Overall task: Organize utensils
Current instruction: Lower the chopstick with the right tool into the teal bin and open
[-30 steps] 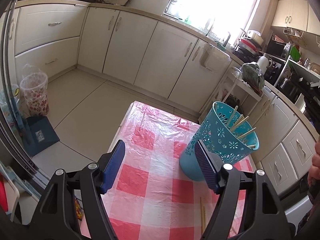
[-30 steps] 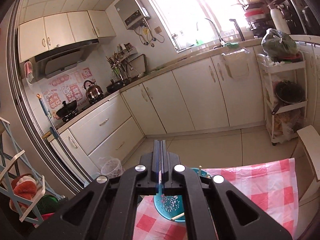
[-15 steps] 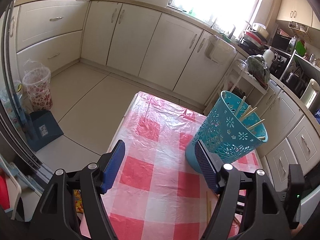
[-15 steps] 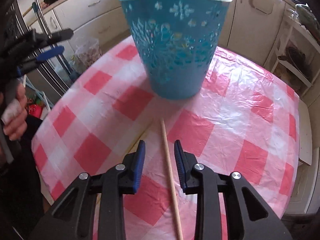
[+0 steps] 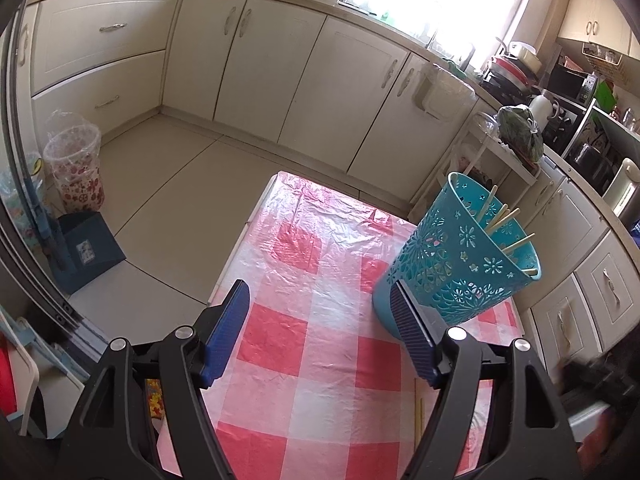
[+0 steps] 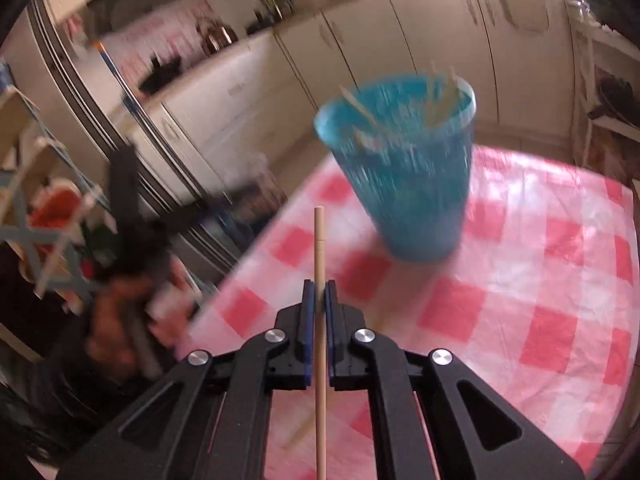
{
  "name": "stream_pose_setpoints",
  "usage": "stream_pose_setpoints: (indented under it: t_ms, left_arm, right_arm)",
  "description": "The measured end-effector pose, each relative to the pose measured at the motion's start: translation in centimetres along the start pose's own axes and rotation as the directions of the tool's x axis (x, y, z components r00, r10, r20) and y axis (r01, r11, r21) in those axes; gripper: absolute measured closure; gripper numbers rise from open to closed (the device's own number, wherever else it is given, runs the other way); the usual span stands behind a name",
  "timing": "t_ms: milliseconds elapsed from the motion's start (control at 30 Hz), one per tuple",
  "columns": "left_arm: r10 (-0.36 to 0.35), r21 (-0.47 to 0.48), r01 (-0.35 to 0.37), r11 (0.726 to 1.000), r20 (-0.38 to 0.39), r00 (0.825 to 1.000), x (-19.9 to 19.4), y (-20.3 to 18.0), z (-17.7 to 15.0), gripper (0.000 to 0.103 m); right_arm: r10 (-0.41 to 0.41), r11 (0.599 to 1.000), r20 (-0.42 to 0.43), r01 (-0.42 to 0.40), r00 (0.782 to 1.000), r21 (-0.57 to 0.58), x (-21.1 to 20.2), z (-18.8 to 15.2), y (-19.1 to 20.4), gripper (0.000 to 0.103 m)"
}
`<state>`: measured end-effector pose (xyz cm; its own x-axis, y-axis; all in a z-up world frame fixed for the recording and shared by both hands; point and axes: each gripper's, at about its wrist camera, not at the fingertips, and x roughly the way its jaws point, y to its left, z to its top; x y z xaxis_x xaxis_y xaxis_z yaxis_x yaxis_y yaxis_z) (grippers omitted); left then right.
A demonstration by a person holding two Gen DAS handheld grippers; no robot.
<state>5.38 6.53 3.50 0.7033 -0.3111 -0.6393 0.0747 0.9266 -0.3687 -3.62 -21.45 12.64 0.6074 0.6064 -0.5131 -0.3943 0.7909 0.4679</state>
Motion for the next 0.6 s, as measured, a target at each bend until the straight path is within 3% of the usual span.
stream_pose_setpoints:
  t_ms: [67, 167, 267, 367, 467, 600]
  left_arm:
    - [-0.002, 0.0, 0.002, 1.0, -0.003, 1.0, 0.1, -0.1, -0.1, 0.034]
    - [0.002, 0.006, -0.002, 1.0, 0.003, 1.0, 0.0, -0.1, -0.1, 0.034]
    - [0.003, -0.008, -0.003, 1.0, 0.003, 1.0, -0.1, 0.3, 0.0, 0.034]
    - [0.004, -0.02, -0.004, 1.0, 0.002, 1.0, -0.1, 0.6, 0.2, 0.033]
    - [-0.001, -0.023, 0.0, 1.0, -0.004, 1.0, 0.0, 0.6, 0.3, 0.033]
    - [-0.002, -0.016, 0.002, 1.0, -0.008, 1.0, 0.1, 0.4, 0.3, 0.033]
  right_arm:
    - [0.027, 1.0, 0.197, -0.028, 0.98, 0.002, -2.4, 3.5, 1.2, 0.097]
    - [-0.024, 1.0, 0.438, 0.016, 0.898, 0.021, -3.7, 7.4, 2.1, 0.097]
    - [-0.113, 0.994, 0.555, 0.102, 0.824, 0.05, -2.3, 9.8, 1.9, 0.097]
    - [-0.223, 0.974, 0.594, 0.208, 0.773, 0.095, 0.2, 9.9, 1.0, 0.097]
    - [-0.302, 0.951, 0.565, 0.283, 0.768, 0.123, 2.9, 9.2, -0.7, 0.097]
    - [-0.347, 0.937, 0.486, 0.323, 0.802, 0.136, 5.2, 7.6, -2.4, 0.096]
